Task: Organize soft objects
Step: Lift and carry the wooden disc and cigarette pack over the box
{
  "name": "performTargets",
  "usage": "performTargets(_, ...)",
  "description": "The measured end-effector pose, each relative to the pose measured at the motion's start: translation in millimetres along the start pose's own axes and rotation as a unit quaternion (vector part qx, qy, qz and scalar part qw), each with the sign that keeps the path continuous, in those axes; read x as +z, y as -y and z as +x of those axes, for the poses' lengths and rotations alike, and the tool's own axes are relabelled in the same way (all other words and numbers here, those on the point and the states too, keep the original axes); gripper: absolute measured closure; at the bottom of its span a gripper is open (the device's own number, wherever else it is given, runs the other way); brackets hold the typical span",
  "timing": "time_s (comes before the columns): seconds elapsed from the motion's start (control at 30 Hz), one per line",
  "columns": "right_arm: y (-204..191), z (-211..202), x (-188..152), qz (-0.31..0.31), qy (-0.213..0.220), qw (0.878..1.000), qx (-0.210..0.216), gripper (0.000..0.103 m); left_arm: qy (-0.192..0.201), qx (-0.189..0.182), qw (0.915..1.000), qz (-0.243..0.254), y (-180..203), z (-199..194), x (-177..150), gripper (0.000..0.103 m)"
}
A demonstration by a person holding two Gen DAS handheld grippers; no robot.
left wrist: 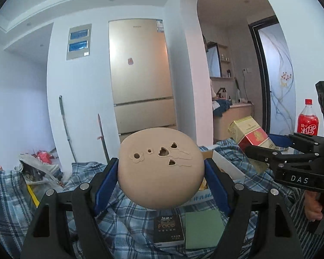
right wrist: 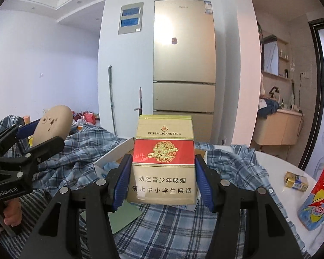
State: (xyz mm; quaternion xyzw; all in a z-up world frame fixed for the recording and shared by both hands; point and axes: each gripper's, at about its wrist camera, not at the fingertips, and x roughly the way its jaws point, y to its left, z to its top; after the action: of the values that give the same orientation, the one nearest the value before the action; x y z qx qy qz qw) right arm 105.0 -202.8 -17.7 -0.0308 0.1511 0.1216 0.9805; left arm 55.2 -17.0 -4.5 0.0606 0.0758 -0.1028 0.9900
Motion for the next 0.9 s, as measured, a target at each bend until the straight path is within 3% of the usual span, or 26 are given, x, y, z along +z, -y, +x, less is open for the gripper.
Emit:
performTargets(0.13, -1.3, -1.0, 0.3, 0.000, 0.008, 1.000, 0.000, 0.047, 0.015, -0.014, 0.9998, 0.000, 4.2, -10.8, 1.3, 0.023)
performTargets(0.4, -4.7, -11.6, 2.5, -0.012, 0.045, 0.999, 0.000, 0.047, 0.028, 0.000, 0.9996, 0.008, 10.0, -16.9, 6.3, 0.023)
performTargets(0.63, -4.4, -37.1, 25.0, -0.028, 0.101, 0.994, -0.016, 0.047, 0.052, 0.003, 0.9987, 0.000, 15.7, -31.7, 51.5, 0.023)
performTargets(0.73, 0.1, -45.3, 43.9, -0.020, 0.118, 0.993, -0.015, 0.047, 0.064, -0.010, 0.9975, 0.028, 26.8, -34.9, 73.8, 0.023)
performTargets(0.9, 12.5, -48.2, 81.8, -0.009, 0.134, 0.991, -0.007, 0.047, 0.099, 0.001, 0.9949, 0.016, 31.9, -36.1, 105.1, 0.022)
